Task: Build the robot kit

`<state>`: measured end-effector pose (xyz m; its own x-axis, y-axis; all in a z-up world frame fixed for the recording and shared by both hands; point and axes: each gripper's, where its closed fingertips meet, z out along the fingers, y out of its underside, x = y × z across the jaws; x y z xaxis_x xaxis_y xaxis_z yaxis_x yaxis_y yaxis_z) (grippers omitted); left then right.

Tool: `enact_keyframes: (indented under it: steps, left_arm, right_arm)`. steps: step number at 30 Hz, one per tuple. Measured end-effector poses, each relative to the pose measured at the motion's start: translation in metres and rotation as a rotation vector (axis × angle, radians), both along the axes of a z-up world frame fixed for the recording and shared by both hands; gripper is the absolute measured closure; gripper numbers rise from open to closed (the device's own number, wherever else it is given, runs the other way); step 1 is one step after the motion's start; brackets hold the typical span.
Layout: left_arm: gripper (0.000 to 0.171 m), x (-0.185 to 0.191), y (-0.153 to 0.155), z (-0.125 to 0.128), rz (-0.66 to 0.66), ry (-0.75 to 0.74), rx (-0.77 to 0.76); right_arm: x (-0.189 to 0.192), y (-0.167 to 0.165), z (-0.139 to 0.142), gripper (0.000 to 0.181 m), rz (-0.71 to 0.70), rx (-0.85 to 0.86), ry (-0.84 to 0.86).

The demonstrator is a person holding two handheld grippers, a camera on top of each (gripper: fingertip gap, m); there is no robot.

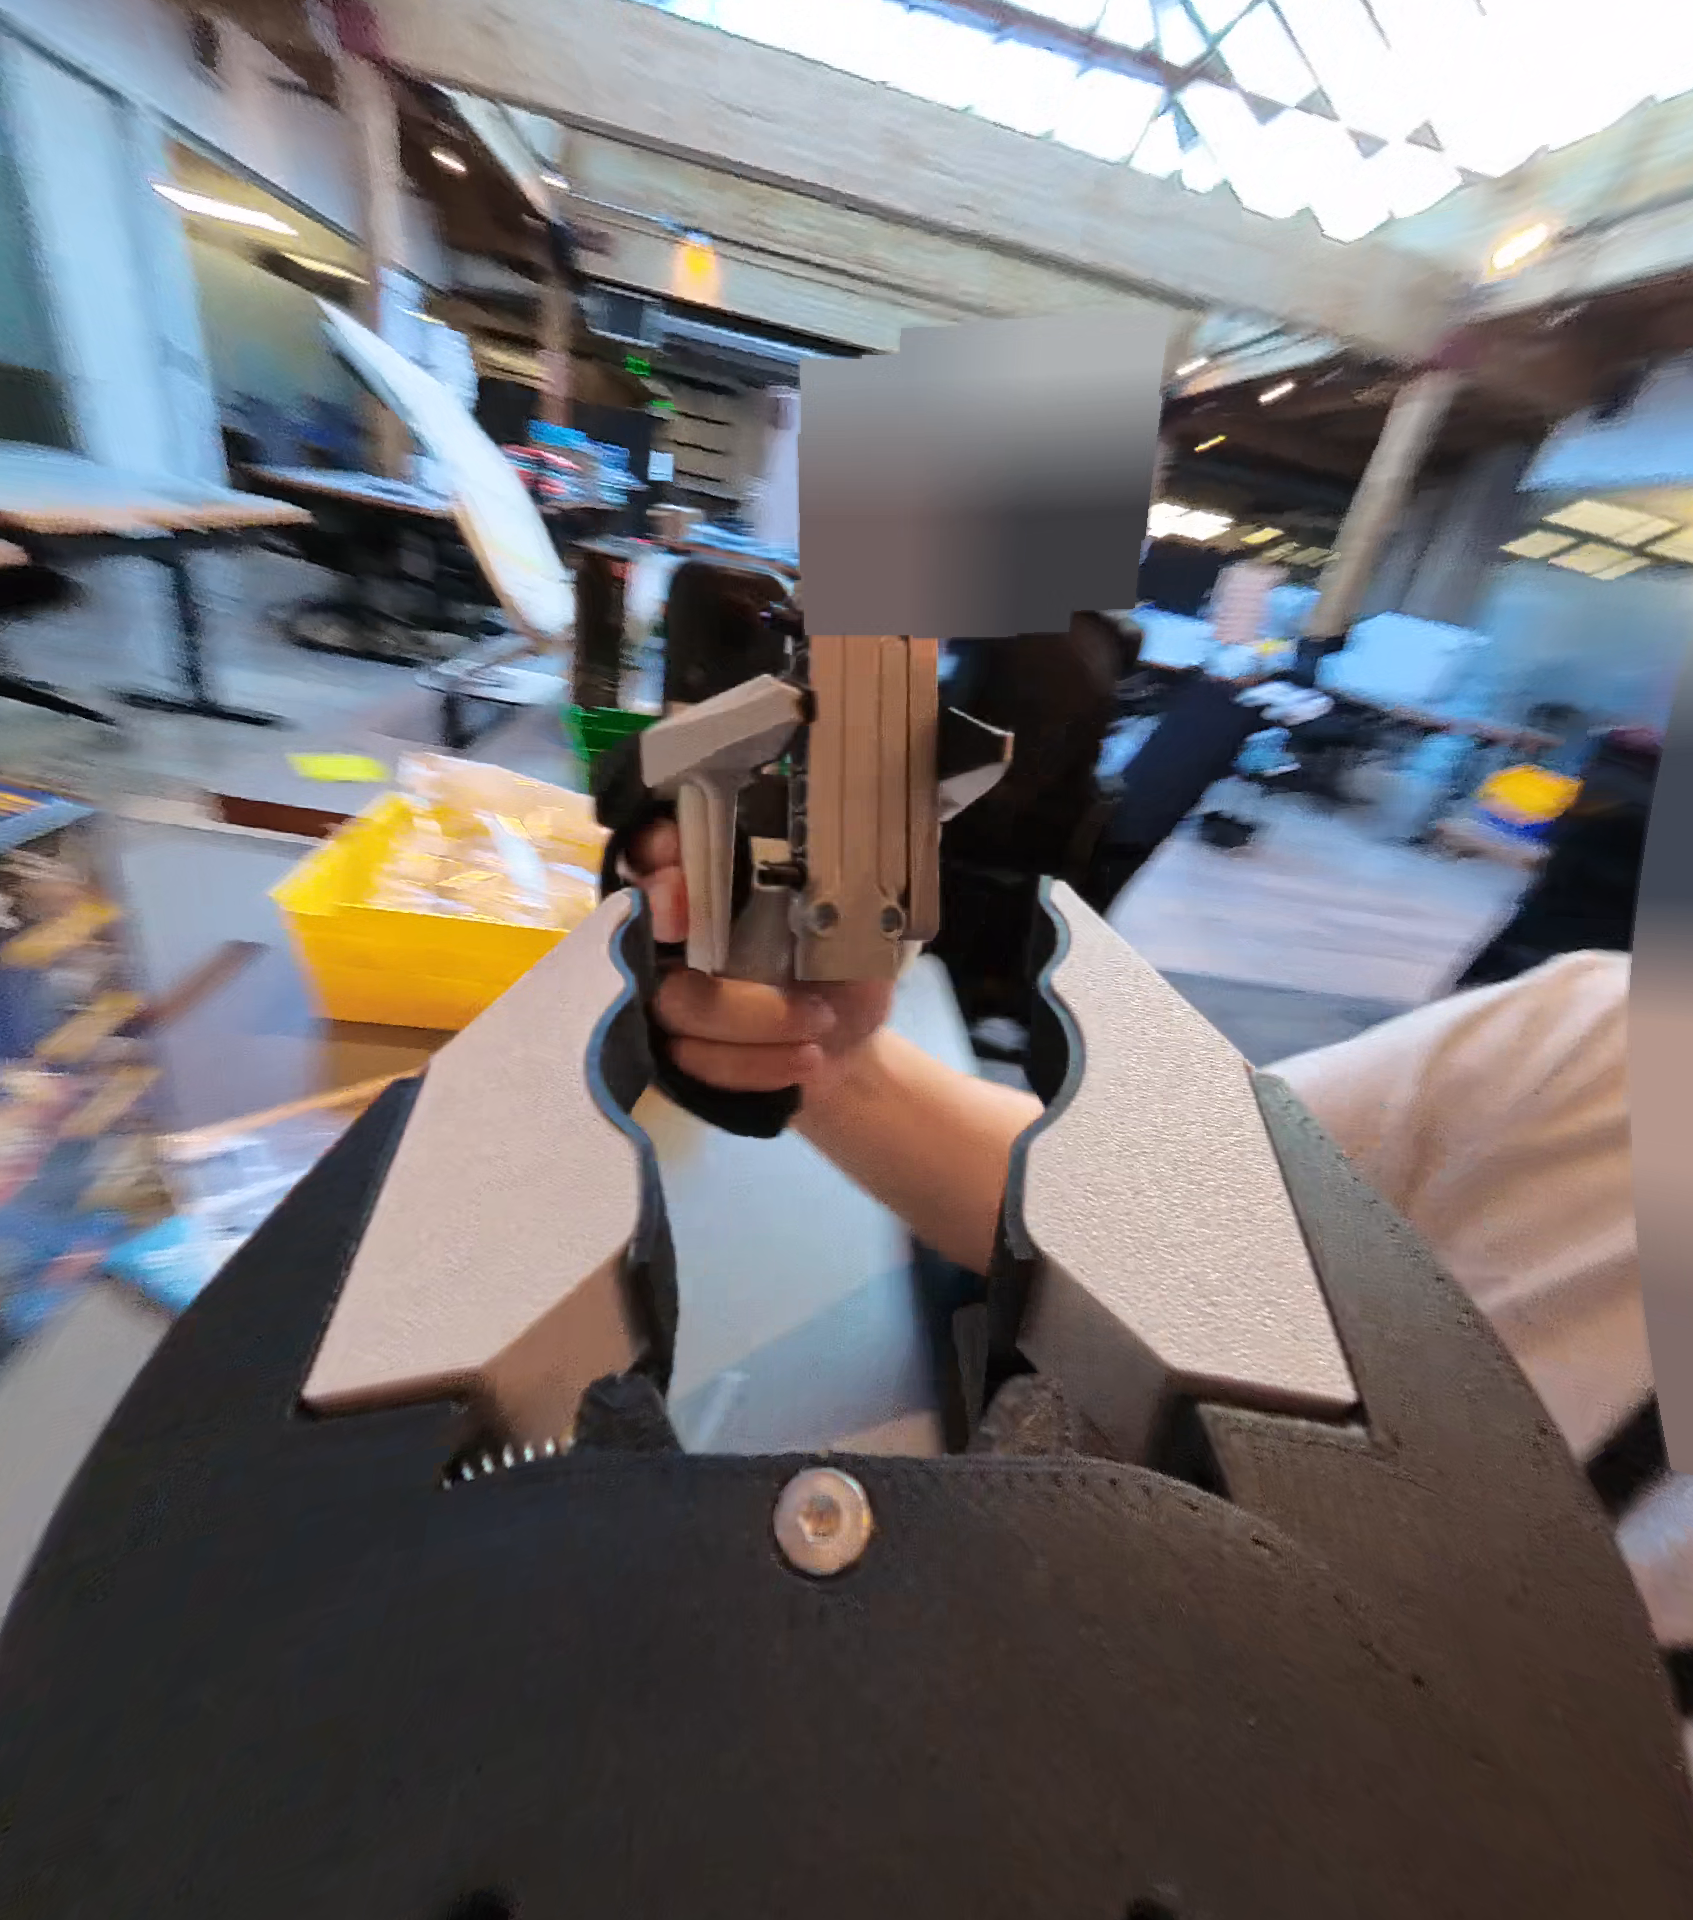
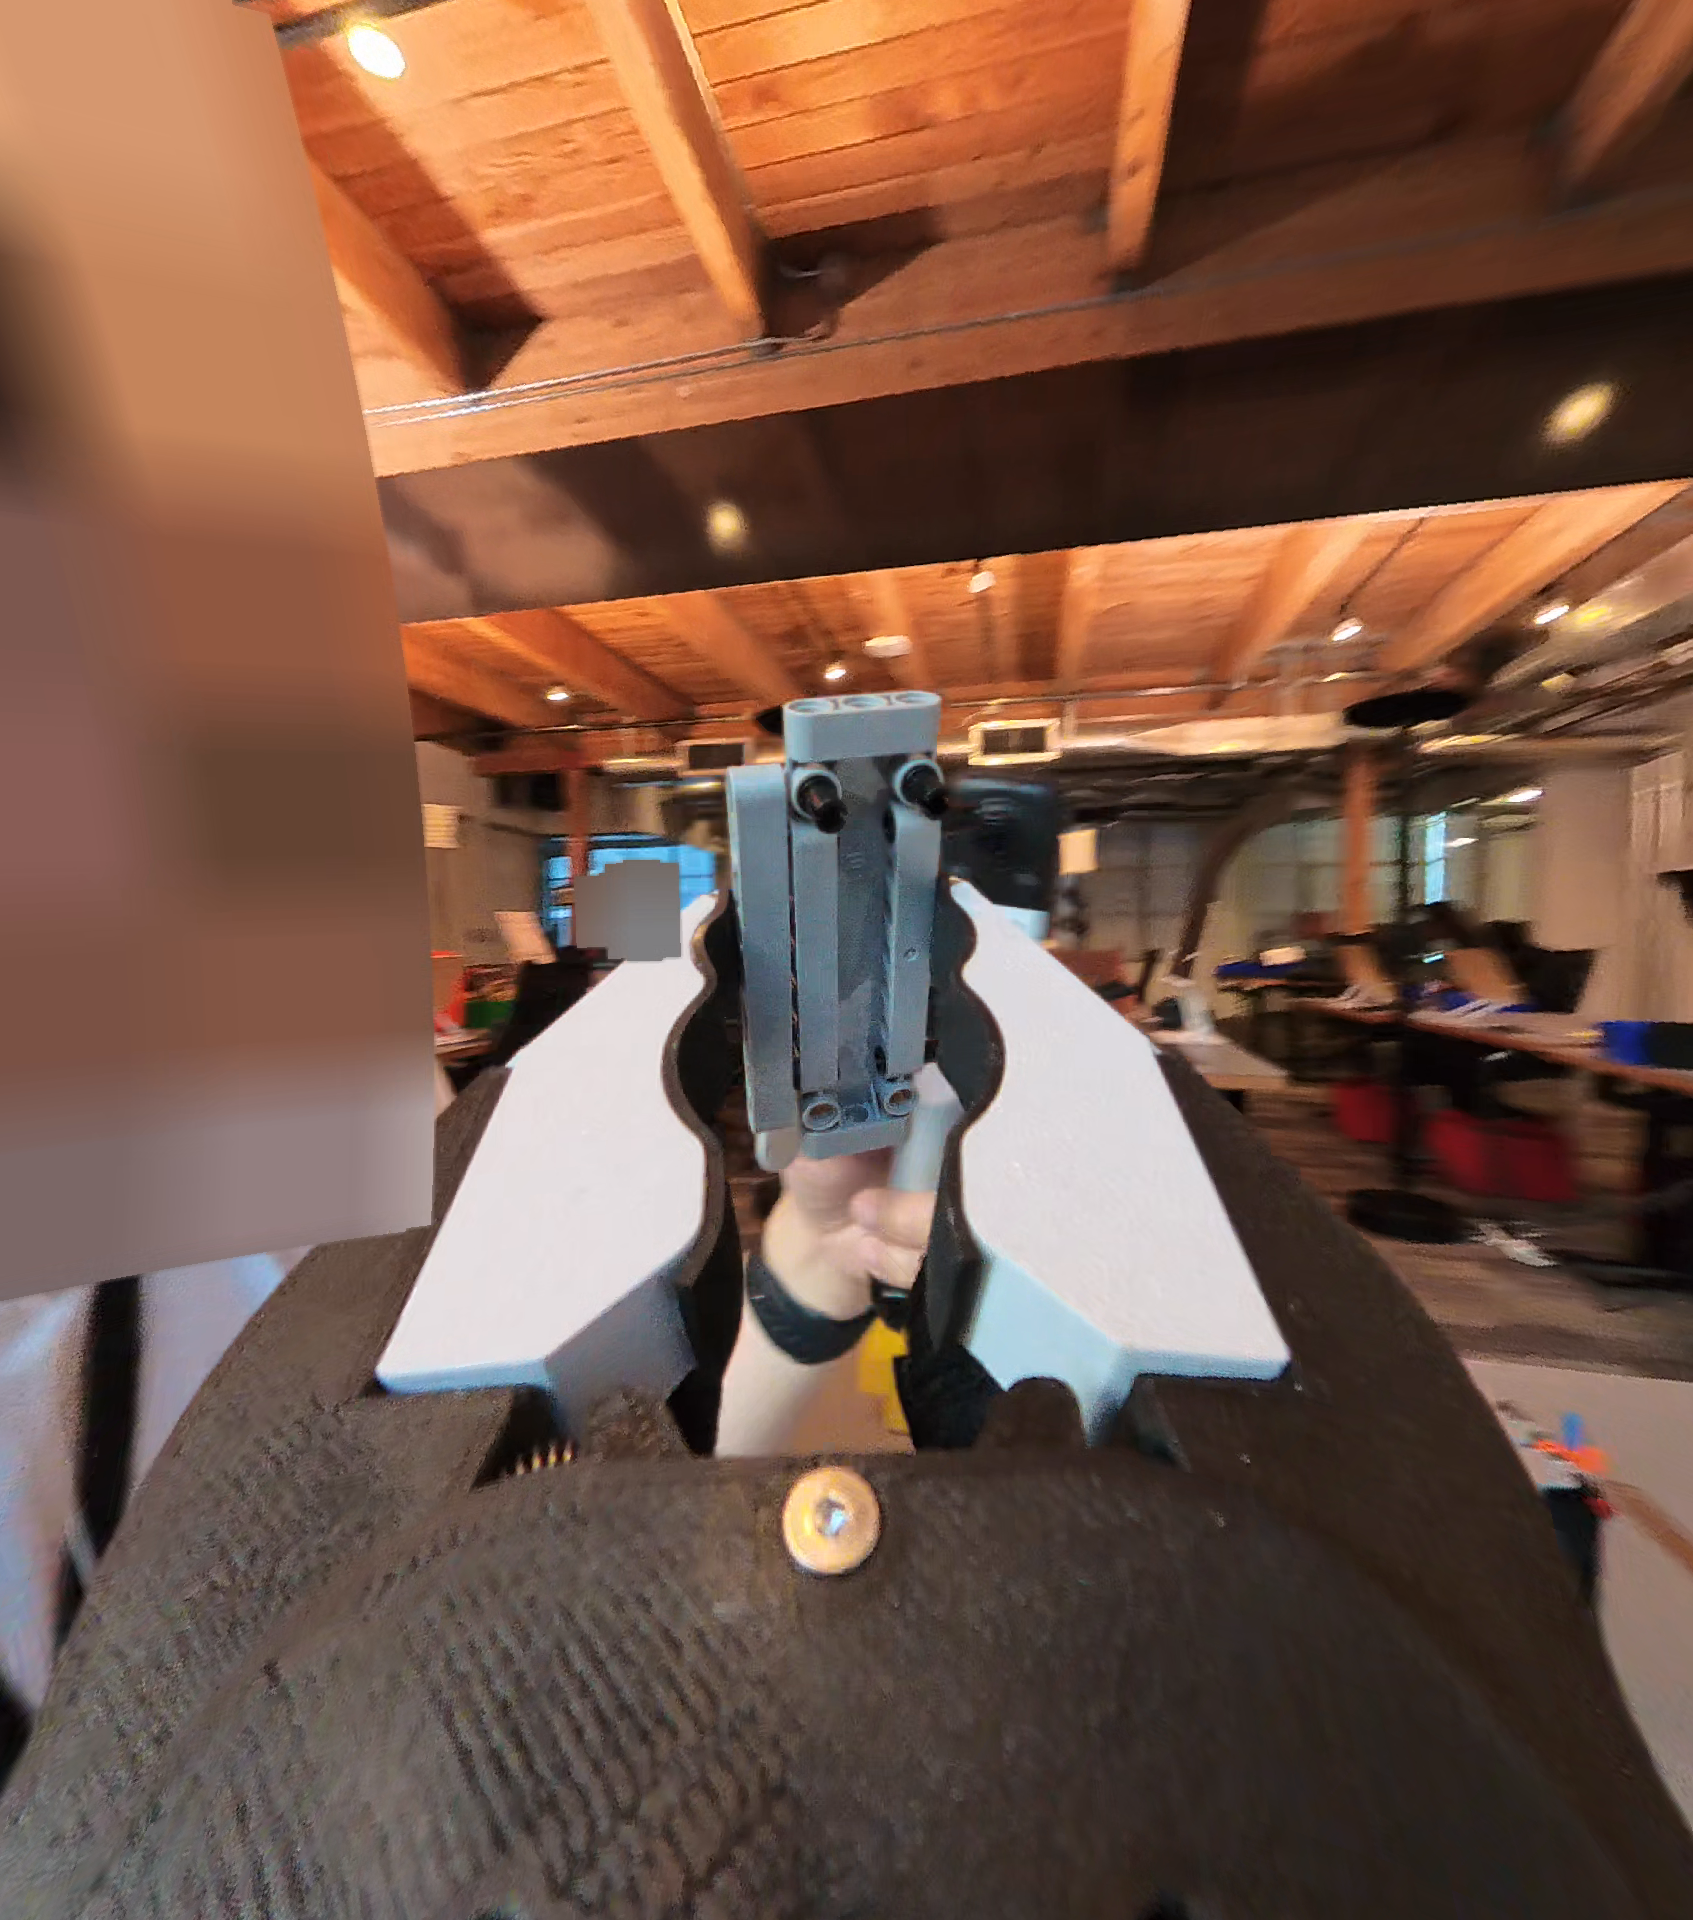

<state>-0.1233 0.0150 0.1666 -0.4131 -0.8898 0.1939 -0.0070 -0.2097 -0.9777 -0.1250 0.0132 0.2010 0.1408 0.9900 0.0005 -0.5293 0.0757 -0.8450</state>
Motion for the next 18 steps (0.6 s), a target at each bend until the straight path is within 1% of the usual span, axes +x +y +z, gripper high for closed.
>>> enact_keyframes:
  steps: [1, 3, 4, 5, 6, 7, 8, 9, 11, 12, 13, 15, 18]
  left_arm:
    - [0.098, -0.001, 0.002, 0.002, 0.075, -0.009, 0.085]
    - [0.097, 0.0, 0.002, 0.003, 0.228, -0.015, 0.282]
    - [0.101, 0.0, 0.003, 0.005, 0.31, -0.024, 0.372]
    - [0.109, 0.001, 0.005, 0.006, 0.387, -0.028, 0.448]
    - [0.111, 0.001, 0.005, 0.006, 0.438, -0.031, 0.51]
    - [0.117, 0.002, 0.003, 0.005, 0.461, -0.033, 0.554]
    - [0.122, 0.003, 0.001, 0.004, 0.466, -0.029, 0.579]
    - [0.123, 0.005, 0.0, 0.0, 0.457, -0.015, 0.581]
    - [0.118, 0.009, 0.0, -0.011, 0.413, 0.053, 0.55]
    - [0.122, 0.011, -0.002, -0.015, 0.389, 0.063, 0.544]
    - [0.125, 0.011, -0.003, -0.013, 0.383, 0.045, 0.546]
    - [0.126, 0.011, -0.003, -0.009, 0.385, 0.014, 0.535]
    - [0.125, 0.013, 0.001, -0.011, 0.381, 0.01, 0.513]
  right_arm:
    - [0.0, 0.001, 0.001, 0.145, -0.024, 0.008, 0.002]
    - [-0.005, 0.001, 0.0, 0.145, -0.05, 0.024, -0.017]
    - [-0.008, 0.001, 0.0, 0.145, -0.066, 0.037, -0.019]
    - [-0.011, -0.001, 0.0, 0.145, -0.062, 0.045, -0.025]
    - [-0.014, 0.0, -0.001, 0.145, -0.064, 0.036, -0.037]
    - [-0.015, 0.002, -0.002, 0.145, -0.079, 0.028, -0.047]
    - [-0.017, 0.003, -0.004, 0.145, -0.089, 0.029, -0.06]
    - [-0.019, 0.002, -0.005, 0.145, -0.091, 0.035, -0.07]
    - [-0.023, 0.0, -0.006, 0.145, -0.095, 0.047, -0.08]
    - [-0.025, 0.0, -0.006, 0.145, -0.103, 0.053, -0.09]
    - [-0.025, 0.0, -0.005, 0.145, -0.12, 0.061, -0.092]
    - [-0.023, 0.0, -0.005, 0.145, -0.143, 0.071, -0.108]
    - [-0.019, 0.006, -0.009, 0.145, -0.183, 0.063, -0.158]
